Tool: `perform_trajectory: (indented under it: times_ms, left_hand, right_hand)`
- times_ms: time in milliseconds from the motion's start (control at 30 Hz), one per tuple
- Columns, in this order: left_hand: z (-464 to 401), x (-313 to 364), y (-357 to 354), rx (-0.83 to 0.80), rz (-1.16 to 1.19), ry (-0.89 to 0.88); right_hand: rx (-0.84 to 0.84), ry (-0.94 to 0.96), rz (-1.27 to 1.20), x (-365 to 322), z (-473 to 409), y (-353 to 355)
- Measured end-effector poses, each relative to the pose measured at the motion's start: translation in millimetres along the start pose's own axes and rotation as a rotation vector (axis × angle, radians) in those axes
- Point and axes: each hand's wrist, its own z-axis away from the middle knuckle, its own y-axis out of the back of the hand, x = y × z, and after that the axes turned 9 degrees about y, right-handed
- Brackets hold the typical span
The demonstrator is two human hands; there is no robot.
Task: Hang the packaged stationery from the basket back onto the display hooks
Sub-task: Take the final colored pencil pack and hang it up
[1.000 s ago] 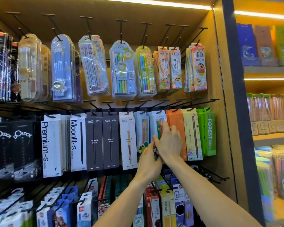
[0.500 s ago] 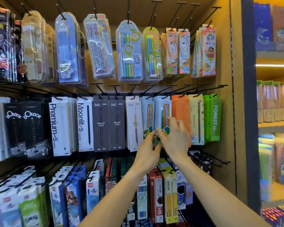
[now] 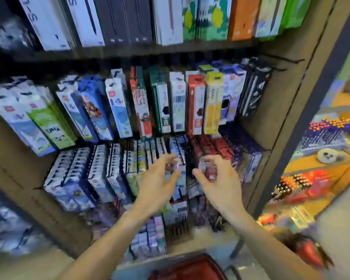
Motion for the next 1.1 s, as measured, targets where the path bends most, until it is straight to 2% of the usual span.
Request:
perform_trajectory:
  times_ms: [133, 233, 467, 800, 933, 1100]
  left_hand:
    - [61.6, -102.9, -47.0, -0.192, 0.019, 0.317]
    - [108.9, -155.4, -70.9, -0.278, 0.013, 0.489]
    - [182.0, -216.2, -94.3, -0.371, -0.017, 0.796]
    - [215.3, -270.4, -157.1, -0.456, 0.002, 0.987]
    - [223.2, -324.1, -223.9, -0.497, -0.009, 1.06]
    - [225.7, -423.4, -336.2, -0.498, 0.008, 1.157]
  right_hand:
    - [-0.254, -0.276, -0.041, 42.0, 110.7, -55.9]
    - [-0.398, -0.468, -0.108, 54.6, 176.9, -83.7]
    - [-0.501, -0.771, -0.172, 56.3, 265.1, -105.9]
    - [-0.651, -0.996, -0.248, 82.8, 320.0, -159.4]
    - [-0.745, -1.039, -0.218, 137.4, 362.1, -221.0]
    - [-0.859, -1.119, -0.162, 242.1, 441.4, -324.1]
